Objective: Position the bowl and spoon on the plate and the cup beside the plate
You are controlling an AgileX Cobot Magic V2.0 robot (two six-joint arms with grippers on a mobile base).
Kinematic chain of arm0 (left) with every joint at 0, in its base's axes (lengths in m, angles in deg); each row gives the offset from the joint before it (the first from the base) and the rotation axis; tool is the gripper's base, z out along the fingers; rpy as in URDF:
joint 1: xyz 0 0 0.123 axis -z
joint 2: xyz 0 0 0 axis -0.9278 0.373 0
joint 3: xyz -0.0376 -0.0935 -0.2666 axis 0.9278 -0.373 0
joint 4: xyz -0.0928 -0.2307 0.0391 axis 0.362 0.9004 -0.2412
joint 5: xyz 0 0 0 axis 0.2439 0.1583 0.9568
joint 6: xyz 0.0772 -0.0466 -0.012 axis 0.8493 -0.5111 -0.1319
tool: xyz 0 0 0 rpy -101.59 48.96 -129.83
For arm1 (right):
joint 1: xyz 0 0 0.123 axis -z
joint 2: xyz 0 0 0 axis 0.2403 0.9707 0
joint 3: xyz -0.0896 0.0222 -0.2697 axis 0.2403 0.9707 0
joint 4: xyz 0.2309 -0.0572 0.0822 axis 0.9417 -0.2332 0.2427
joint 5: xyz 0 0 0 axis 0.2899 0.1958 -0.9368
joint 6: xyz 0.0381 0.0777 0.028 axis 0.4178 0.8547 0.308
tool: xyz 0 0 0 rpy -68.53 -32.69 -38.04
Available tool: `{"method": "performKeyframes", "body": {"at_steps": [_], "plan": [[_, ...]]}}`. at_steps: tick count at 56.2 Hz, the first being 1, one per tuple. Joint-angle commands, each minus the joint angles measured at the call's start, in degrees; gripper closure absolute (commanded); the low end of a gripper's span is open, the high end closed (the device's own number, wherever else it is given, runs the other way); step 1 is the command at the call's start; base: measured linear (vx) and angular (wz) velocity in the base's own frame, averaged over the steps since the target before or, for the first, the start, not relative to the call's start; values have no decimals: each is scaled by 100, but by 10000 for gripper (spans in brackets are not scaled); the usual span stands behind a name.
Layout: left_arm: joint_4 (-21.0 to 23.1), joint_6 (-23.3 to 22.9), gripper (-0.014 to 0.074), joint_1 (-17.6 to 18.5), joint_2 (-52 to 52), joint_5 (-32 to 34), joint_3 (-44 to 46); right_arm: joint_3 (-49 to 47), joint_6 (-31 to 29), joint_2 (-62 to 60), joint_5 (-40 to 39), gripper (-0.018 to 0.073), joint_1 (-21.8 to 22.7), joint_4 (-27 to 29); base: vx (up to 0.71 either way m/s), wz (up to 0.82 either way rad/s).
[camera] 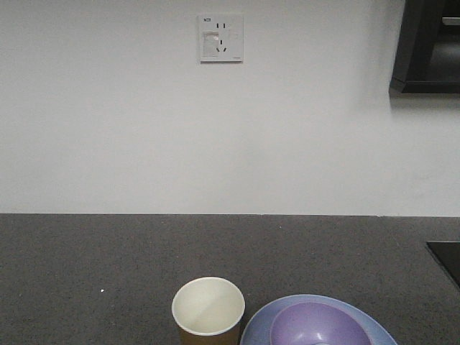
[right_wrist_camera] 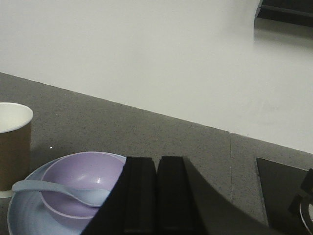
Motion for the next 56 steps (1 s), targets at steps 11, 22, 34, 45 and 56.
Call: {"method": "performKeyframes", "body": {"at_steps": [11, 22, 34, 45, 56], "plan": [[57, 2, 603, -6, -98, 497, 150, 293, 659, 21, -877, 568, 7, -497, 0, 0], [57, 2, 603, -6, -98, 497, 150, 1887, 2380, -561, -1951, 568, 206, -1635, 0, 0], [57, 2, 603, -6, -98, 497, 150, 3250, 2771, -1446, -2562, 568, 715, -1313, 0, 0], [57, 2, 603, -6, -92, 491, 150, 3394, 2774, -1602, -2322, 568, 789, -1445, 0, 0], [57, 2, 603, -6, -92, 491, 150, 3394, 2774, -1601, -2318, 568, 789, -1445, 0, 0]]}}
